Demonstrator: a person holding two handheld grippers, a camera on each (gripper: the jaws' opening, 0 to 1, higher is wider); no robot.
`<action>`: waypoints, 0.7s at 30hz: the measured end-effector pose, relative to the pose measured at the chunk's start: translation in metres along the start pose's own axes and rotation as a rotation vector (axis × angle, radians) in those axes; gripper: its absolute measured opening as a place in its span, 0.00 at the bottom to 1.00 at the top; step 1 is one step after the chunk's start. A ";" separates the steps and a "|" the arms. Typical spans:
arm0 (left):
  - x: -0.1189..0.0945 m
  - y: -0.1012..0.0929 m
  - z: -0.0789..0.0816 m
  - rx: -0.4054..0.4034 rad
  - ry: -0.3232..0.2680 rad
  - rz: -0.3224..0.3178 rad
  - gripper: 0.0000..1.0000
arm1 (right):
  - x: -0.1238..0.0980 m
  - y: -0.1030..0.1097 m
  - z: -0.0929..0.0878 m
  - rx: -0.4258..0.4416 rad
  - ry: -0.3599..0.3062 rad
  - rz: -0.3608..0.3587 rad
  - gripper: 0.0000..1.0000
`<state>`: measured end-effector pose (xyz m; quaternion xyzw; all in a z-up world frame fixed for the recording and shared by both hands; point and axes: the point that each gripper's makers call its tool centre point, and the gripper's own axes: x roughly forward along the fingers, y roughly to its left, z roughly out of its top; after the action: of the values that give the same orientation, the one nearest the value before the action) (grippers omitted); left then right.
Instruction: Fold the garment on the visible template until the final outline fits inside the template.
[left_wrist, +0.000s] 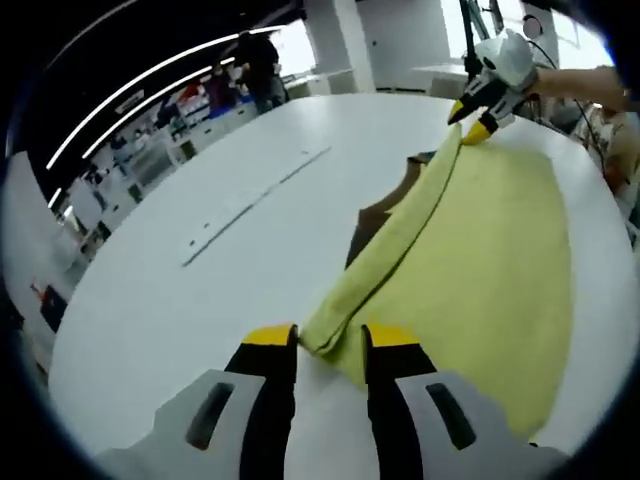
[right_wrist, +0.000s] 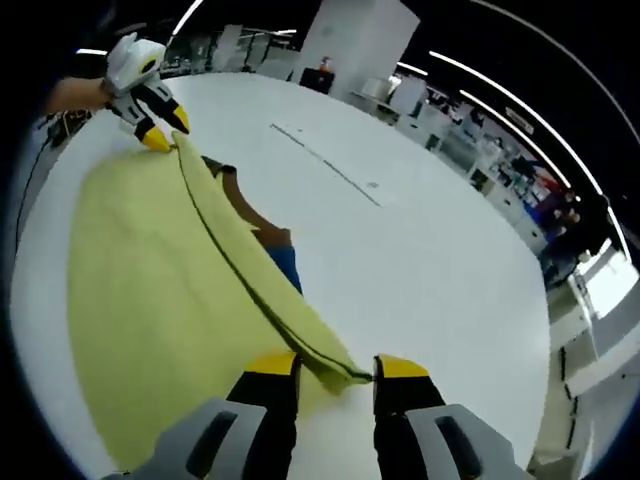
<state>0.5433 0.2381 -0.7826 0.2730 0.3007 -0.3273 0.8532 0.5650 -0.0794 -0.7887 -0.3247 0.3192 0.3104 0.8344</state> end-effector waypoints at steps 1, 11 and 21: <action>0.001 0.001 0.000 0.007 0.004 0.008 0.19 | 0.001 0.000 0.000 -0.009 0.001 0.002 0.20; 0.007 0.003 0.000 0.126 0.028 0.032 0.07 | 0.002 -0.004 -0.007 0.171 -0.024 0.017 0.00; 0.004 0.025 0.009 -0.192 -0.026 0.120 0.03 | 0.004 -0.018 -0.004 0.622 -0.066 -0.035 0.03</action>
<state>0.5668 0.2466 -0.7729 0.2033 0.3028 -0.2487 0.8973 0.5792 -0.0922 -0.7876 -0.0488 0.3658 0.1939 0.9089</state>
